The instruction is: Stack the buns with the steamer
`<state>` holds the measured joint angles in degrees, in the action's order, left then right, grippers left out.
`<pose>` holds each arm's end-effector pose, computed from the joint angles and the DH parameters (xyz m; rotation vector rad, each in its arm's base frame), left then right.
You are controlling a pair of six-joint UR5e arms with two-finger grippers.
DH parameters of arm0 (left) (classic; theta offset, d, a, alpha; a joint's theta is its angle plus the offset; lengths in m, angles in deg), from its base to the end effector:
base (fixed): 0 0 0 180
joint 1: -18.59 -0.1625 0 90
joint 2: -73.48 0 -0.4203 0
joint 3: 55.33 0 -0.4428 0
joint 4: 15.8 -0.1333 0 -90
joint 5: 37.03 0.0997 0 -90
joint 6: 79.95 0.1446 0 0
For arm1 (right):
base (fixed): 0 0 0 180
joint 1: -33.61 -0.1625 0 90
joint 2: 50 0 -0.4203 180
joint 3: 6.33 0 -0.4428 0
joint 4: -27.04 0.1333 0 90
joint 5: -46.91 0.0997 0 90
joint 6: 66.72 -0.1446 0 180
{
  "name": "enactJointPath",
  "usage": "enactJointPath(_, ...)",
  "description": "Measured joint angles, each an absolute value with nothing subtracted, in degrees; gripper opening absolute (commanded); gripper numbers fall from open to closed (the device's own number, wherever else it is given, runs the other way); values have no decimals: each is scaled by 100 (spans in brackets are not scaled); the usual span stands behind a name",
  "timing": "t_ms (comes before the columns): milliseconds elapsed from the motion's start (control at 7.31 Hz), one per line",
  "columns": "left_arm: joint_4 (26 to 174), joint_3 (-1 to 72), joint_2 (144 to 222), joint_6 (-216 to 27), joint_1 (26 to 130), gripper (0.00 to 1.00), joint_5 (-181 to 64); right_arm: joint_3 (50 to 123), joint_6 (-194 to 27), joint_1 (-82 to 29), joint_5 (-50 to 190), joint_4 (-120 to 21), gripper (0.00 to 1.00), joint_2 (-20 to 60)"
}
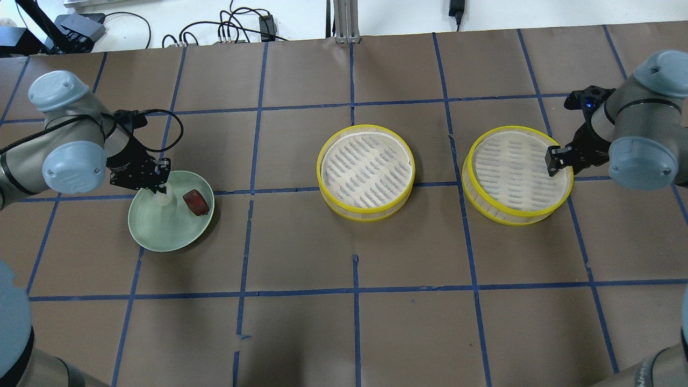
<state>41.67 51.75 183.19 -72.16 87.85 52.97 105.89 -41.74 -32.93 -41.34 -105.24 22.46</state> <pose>0.0825 -0.5943 0.1414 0.3520 -3.1013 -0.1125 -0.1018 -0.5805 0.1400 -0.0426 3.1304 -0.0824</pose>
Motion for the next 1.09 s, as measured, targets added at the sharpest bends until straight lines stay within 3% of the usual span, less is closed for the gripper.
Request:
enactJointPath(274, 4925, 4686, 17937, -7478, 9025, 4, 5411, 10589, -4167, -3298, -4134, -10519, 18, 2256)
enactJointPath(547, 5304, 4181, 17835, -8629, 9927, 4, 5174, 10578, -4147, -3294, -4142, -10521, 7, 2280)
enactJointPath(1094, 4805, 3740, 18413, -10871, 11733, 7, 4115, 10504, -4141, -3291, -4386, -10370, 7, 2376)
